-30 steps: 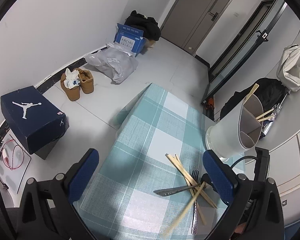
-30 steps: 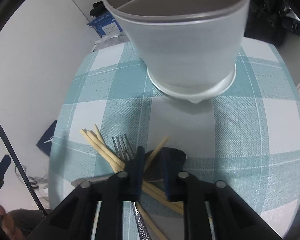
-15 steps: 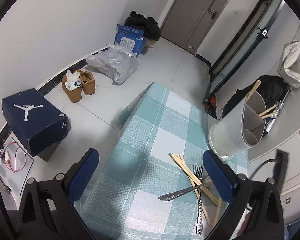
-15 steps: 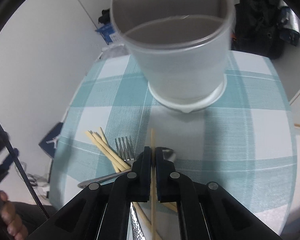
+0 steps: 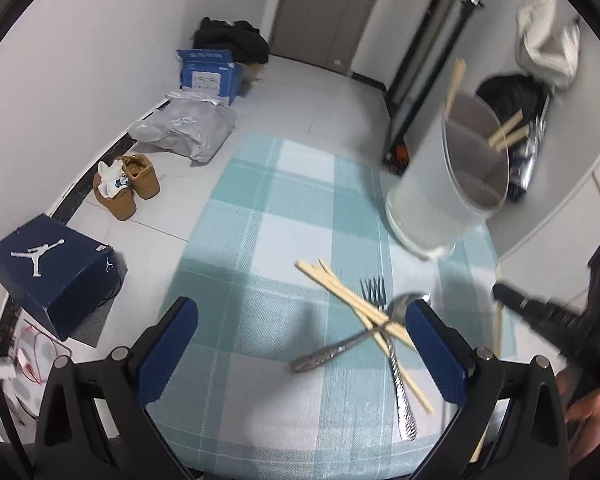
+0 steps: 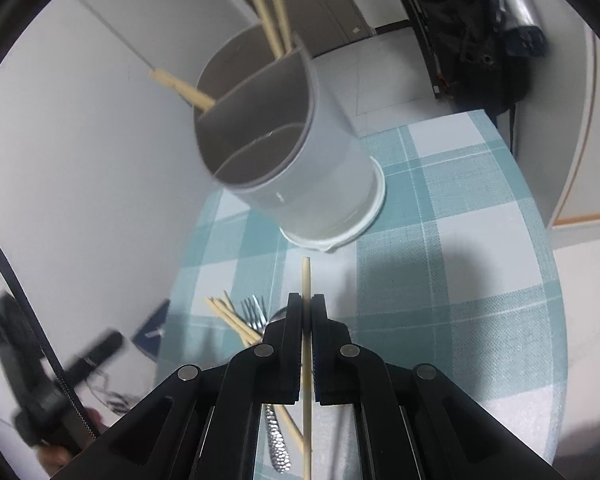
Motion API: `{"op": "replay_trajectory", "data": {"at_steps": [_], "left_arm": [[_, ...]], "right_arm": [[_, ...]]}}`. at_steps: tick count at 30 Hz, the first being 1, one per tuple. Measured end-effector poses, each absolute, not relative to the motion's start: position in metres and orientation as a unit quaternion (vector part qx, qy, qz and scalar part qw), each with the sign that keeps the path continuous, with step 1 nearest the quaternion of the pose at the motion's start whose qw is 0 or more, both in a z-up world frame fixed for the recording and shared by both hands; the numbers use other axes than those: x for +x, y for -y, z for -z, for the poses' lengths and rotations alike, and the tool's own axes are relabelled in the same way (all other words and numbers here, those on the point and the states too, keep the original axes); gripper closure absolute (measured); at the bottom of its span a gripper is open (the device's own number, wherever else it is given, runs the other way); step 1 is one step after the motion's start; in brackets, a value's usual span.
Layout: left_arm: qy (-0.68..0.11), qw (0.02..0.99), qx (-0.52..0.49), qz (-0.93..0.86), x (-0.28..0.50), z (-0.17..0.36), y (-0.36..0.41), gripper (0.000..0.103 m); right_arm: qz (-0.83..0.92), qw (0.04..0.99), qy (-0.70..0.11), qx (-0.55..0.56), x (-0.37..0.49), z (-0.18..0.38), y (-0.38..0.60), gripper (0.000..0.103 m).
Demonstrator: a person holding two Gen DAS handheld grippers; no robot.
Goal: Organize utensils
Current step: 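Close the left tool on the metal spoon while the right tool holds its chopstick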
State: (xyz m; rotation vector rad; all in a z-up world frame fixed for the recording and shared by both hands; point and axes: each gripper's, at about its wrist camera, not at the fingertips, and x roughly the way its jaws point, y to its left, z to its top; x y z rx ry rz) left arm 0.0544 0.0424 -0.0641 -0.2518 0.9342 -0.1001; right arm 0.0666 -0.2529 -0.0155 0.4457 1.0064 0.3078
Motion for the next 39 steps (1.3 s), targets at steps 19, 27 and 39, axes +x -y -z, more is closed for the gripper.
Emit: {"op": "replay_trajectory", "data": {"at_steps": [19, 27, 39], "left_arm": [[-0.476, 0.875, 0.019, 0.089, 0.064, 0.069, 0.036, 0.001], [-0.490, 0.858, 0.095, 0.122, 0.079, 0.077, 0.066, 0.001], [-0.536, 0.797, 0.221, 0.170, 0.109, 0.093, 0.099, 0.001]], "right_arm": [[-0.097, 0.855, -0.443, 0.253, 0.054, 0.020, 0.315, 0.099], [-0.101, 0.840, -0.443, 0.296, 0.053, 0.018, 0.342, 0.100], [-0.086, 0.840, -0.423, 0.329, 0.056, 0.008, 0.365, 0.100]]}}
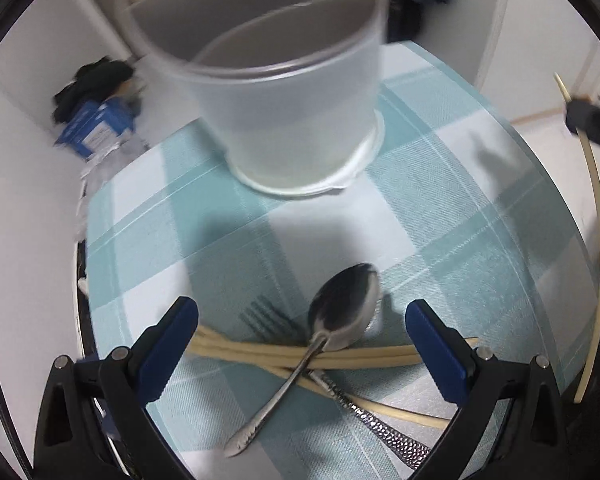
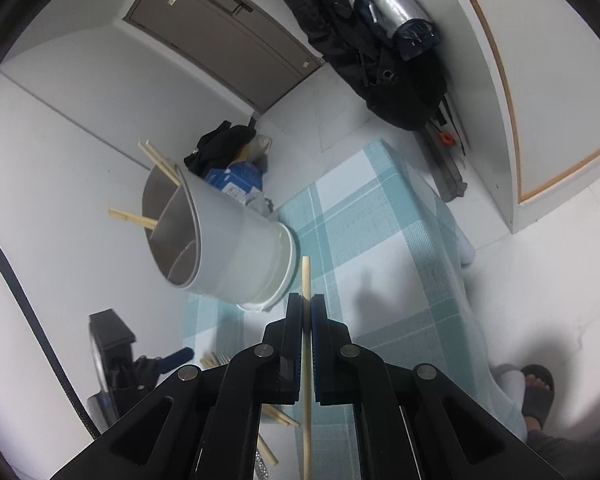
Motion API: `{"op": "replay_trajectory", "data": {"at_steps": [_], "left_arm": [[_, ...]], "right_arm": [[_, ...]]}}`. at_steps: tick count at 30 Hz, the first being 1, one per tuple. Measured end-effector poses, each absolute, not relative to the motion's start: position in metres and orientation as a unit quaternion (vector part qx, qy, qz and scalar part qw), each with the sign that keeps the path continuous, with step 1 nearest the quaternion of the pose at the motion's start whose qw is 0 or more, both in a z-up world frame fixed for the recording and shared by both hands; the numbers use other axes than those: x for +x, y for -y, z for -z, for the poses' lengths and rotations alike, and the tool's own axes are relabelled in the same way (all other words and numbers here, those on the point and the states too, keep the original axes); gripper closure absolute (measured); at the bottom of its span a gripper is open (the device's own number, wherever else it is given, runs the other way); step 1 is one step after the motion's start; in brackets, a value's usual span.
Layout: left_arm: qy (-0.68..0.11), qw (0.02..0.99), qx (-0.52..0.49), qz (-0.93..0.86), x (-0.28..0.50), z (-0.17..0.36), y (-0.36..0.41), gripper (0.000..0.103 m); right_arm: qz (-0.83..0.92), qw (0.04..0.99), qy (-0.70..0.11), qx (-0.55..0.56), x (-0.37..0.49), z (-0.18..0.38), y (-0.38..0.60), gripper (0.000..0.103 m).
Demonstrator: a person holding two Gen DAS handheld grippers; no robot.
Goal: Organize utensils
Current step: 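Close the left tool on the metal spoon while the right tool holds its chopstick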
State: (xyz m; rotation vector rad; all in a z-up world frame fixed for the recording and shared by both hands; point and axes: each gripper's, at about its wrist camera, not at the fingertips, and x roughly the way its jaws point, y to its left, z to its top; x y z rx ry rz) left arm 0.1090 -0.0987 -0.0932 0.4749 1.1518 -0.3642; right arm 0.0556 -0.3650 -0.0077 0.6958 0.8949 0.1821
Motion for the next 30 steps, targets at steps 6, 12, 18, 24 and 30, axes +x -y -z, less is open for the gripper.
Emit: {"op": "replay_trajectory", "data": {"at_steps": [6, 12, 18, 24, 30], "left_arm": [[-0.563, 0.760, 0.248, 0.210, 0.113, 0.105, 0.101, 0.002], [-0.570, 0.742, 0.267, 0.228, 0.112, 0.116, 0.097, 0.012], [-0.571, 0.732, 0.260, 0.266, 0.110, 0.114, 0.097, 0.035], [-0.568, 0.723, 0.271, 0.286, 0.102, 0.112, 0.102, 0.063], [-0.560, 0.718, 0.287, 0.298, 0.095, 0.113, 0.108, 0.073]], "right_arm": [[-0.086, 0.839, -0.416, 0.340, 0.056, 0.005, 0.373, 0.099], [-0.086, 0.837, -0.415, 0.346, 0.055, 0.004, 0.376, 0.099], [-0.084, 0.836, -0.418, 0.346, 0.054, 0.005, 0.375, 0.099], [-0.075, 0.836, -0.420, 0.344, 0.055, 0.006, 0.376, 0.099], [-0.070, 0.837, -0.422, 0.341, 0.054, 0.007, 0.377, 0.099]]}}
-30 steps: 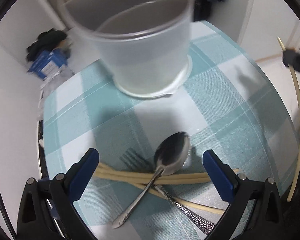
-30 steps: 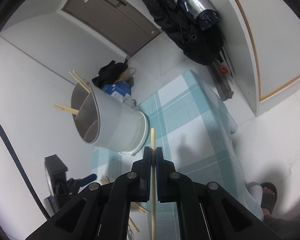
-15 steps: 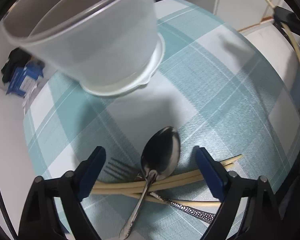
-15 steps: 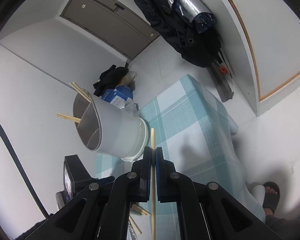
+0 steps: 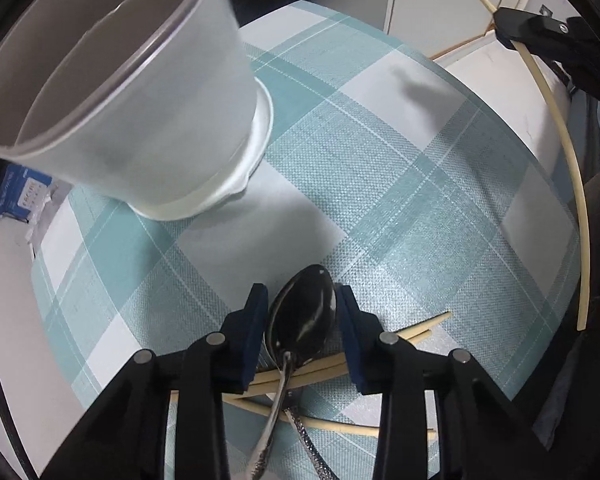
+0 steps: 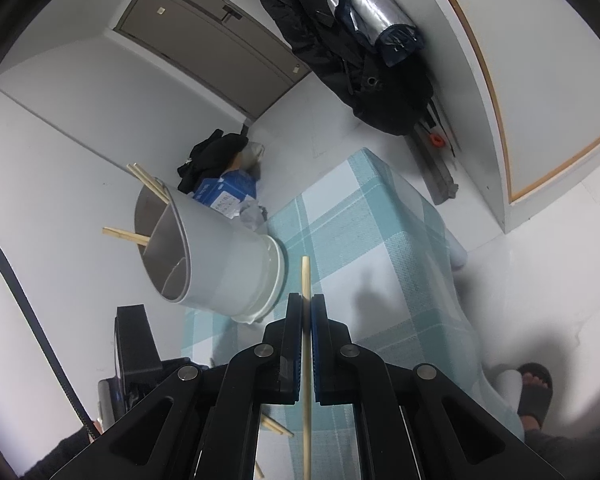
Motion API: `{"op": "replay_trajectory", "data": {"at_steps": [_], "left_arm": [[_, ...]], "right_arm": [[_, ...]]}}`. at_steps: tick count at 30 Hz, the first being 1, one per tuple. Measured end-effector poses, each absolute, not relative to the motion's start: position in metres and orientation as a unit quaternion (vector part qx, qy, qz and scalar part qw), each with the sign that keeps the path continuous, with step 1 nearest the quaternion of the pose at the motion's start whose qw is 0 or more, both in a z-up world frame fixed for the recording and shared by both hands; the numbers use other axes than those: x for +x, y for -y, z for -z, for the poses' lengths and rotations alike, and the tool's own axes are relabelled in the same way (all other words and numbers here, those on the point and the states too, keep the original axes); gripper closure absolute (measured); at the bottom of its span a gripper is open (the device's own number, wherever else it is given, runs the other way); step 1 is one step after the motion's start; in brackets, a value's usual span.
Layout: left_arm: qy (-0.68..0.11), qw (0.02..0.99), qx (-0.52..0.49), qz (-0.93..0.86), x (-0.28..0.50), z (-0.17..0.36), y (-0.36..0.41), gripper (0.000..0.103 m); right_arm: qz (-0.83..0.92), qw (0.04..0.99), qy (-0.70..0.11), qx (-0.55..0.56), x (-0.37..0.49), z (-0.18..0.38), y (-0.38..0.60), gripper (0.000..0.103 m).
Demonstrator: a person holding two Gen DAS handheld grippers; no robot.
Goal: Organize utensils
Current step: 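Close the left tool on the metal spoon while the right tool holds its chopstick, then lift the spoon and chopstick with both tools and carry them over the holder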
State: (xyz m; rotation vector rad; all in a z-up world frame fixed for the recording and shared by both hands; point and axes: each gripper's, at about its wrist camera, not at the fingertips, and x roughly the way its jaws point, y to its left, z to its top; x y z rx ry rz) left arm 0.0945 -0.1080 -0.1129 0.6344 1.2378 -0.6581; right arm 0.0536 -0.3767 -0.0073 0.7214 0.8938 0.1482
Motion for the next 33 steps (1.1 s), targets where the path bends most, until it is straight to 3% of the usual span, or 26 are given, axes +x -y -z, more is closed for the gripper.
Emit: {"op": "replay_trajectory", "data": {"at_steps": [24, 33], "left_arm": [[-0.540, 0.771, 0.165, 0.296, 0.112, 0.080, 0.092, 0.074], [-0.509, 0.814, 0.075, 0.271, 0.101, 0.054, 0.063, 0.075]], "right_arm": [[-0.059, 0.845, -0.426, 0.317, 0.055, 0.008, 0.366, 0.099], [-0.067, 0.891, -0.351, 0.280, 0.042, -0.016, 0.346, 0.099]]}}
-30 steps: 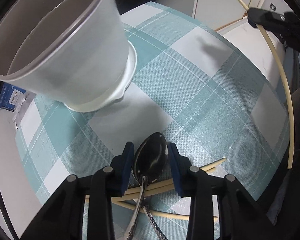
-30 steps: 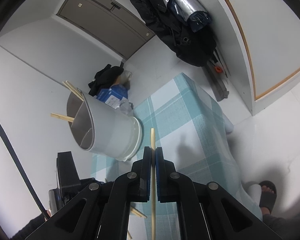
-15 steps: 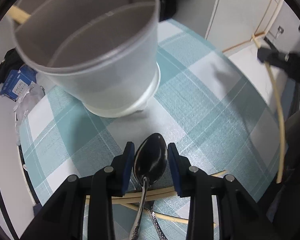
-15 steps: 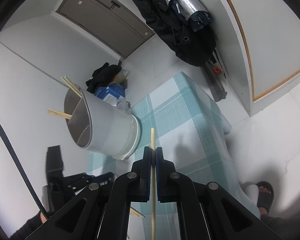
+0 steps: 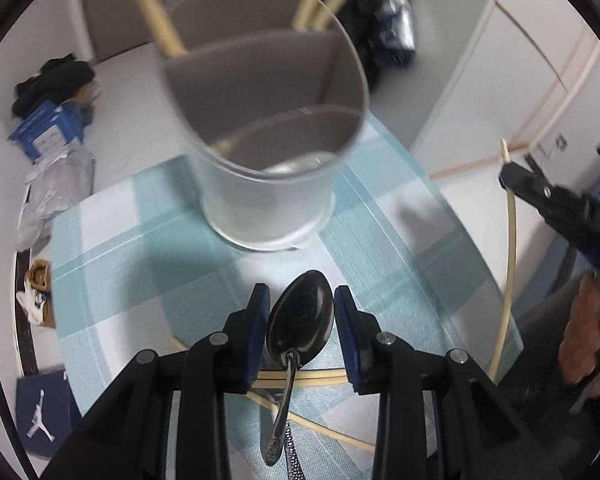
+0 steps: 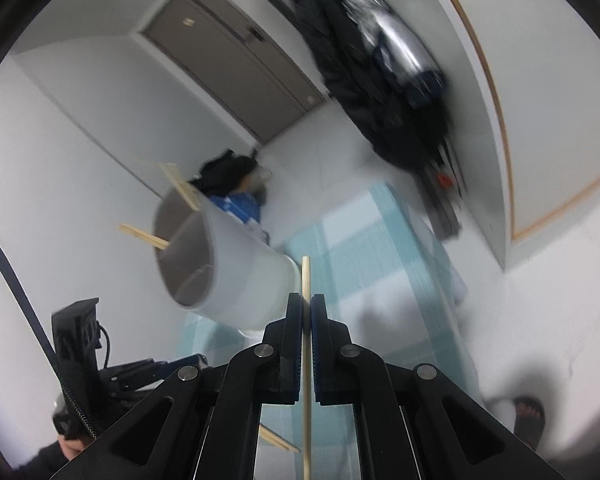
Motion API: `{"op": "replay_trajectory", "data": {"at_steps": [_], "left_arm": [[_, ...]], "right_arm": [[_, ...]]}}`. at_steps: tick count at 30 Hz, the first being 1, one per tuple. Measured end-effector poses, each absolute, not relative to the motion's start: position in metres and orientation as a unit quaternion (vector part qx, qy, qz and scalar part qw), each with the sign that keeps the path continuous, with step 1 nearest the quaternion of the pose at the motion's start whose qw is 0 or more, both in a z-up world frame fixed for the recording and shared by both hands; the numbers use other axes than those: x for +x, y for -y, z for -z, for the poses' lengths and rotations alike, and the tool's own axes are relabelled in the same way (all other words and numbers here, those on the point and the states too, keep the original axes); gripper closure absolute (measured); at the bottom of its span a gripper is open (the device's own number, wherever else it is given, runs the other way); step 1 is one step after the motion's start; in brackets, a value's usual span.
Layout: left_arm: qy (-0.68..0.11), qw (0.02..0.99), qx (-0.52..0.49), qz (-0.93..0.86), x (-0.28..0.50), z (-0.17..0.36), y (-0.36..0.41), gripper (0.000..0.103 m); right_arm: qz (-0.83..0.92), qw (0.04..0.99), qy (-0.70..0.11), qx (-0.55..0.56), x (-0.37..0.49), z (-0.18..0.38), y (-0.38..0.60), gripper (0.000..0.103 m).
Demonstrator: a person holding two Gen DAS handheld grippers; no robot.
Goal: Organize utensils
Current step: 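Lift the spoon and chopstick with both tools and carry them over the holder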
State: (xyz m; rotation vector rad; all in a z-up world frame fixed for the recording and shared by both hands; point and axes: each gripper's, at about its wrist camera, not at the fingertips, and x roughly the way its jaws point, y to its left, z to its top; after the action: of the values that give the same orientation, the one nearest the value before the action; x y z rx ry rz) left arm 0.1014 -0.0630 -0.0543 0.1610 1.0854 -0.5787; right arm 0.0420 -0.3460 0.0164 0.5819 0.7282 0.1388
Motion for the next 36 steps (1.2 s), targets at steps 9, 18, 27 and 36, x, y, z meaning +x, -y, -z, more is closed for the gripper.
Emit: {"op": "replay_trajectory", "data": {"at_steps": [9, 18, 27, 36], "left_arm": [[-0.475, 0.848, -0.032, 0.230, 0.092, 0.040, 0.031, 0.076], [-0.442, 0.873, -0.085, 0.187, 0.077, 0.030, 0.016, 0.076], [-0.432, 0.877, -0.104, 0.183, 0.070, 0.031, -0.001, 0.077], [-0.434, 0.872, -0.102, 0.202, 0.073, 0.024, -0.005, 0.077]], "right_arm": [[-0.110, 0.934, -0.291, 0.174, 0.028, -0.039, 0.290, 0.100], [-0.106, 0.954, -0.268, 0.088, 0.016, -0.044, 0.251, 0.100], [-0.096, 0.952, -0.280, 0.079, 0.018, -0.041, 0.242, 0.100], [-0.098, 0.953, -0.276, 0.077, 0.016, -0.049, 0.238, 0.100]]}}
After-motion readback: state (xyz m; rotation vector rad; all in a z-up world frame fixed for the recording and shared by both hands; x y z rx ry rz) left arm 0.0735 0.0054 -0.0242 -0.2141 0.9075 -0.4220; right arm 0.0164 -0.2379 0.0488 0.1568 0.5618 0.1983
